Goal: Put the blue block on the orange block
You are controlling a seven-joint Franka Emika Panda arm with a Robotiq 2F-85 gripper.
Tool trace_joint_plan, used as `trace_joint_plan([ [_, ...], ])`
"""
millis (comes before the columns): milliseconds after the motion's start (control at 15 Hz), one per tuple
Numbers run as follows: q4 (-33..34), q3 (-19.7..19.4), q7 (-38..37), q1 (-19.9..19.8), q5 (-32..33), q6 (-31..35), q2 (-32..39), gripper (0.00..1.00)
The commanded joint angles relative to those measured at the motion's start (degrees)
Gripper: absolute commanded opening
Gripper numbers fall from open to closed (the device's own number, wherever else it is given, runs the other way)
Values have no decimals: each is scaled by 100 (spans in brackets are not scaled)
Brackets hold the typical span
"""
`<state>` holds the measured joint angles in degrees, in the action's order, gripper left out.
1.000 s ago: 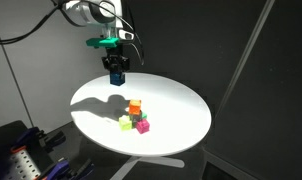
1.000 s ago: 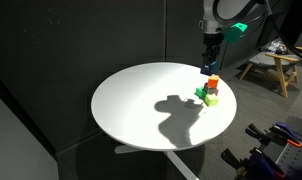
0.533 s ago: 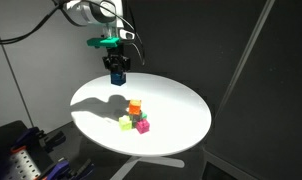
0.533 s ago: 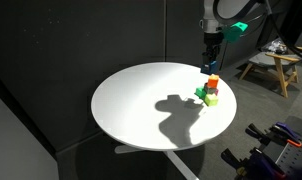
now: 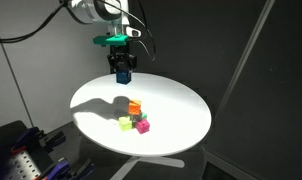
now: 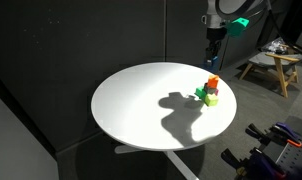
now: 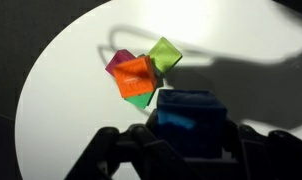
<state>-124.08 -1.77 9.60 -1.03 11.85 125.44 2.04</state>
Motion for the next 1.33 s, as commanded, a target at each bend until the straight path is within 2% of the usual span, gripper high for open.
trace_joint_plan([
  [0,177,-55,533,-109,-146,-91,6,30],
  [467,381,-175,846,-227,-117,-31,165,30],
  [1267,749,-363,499,-467,-53,-12,662,30],
])
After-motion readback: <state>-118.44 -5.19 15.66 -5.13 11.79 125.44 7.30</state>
